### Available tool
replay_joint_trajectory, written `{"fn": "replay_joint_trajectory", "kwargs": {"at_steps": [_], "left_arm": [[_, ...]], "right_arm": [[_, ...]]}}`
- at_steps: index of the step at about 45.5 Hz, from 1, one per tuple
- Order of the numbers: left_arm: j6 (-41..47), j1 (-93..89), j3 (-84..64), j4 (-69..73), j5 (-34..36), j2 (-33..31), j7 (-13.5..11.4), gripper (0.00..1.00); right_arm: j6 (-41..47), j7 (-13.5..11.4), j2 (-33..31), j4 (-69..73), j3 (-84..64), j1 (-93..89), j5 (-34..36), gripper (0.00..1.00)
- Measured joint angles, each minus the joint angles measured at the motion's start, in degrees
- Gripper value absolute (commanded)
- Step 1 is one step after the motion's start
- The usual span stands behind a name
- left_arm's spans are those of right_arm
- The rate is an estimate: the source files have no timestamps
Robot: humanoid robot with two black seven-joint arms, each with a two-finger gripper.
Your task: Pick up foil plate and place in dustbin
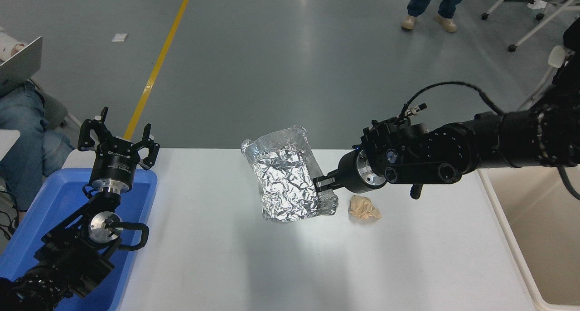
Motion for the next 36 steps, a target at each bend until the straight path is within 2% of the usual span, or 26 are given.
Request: {"fn": "replay_joint_trajectory", "kwargs": {"at_steps": [19,36], "left_arm": [[0.00,0.03,0.00,0.03,-0.01,0.00,0.00,0.99],[0.00,0.03,0.00,0.04,0.00,0.00,0.00,0.99]], "right_arm": [[15.95,0.03,-10.80,0.15,-0.06,12.50,1.55,0.00],[19.82,-0.24,-14.19,-0.08,-0.04,15.48,1.86,0.00]]}}
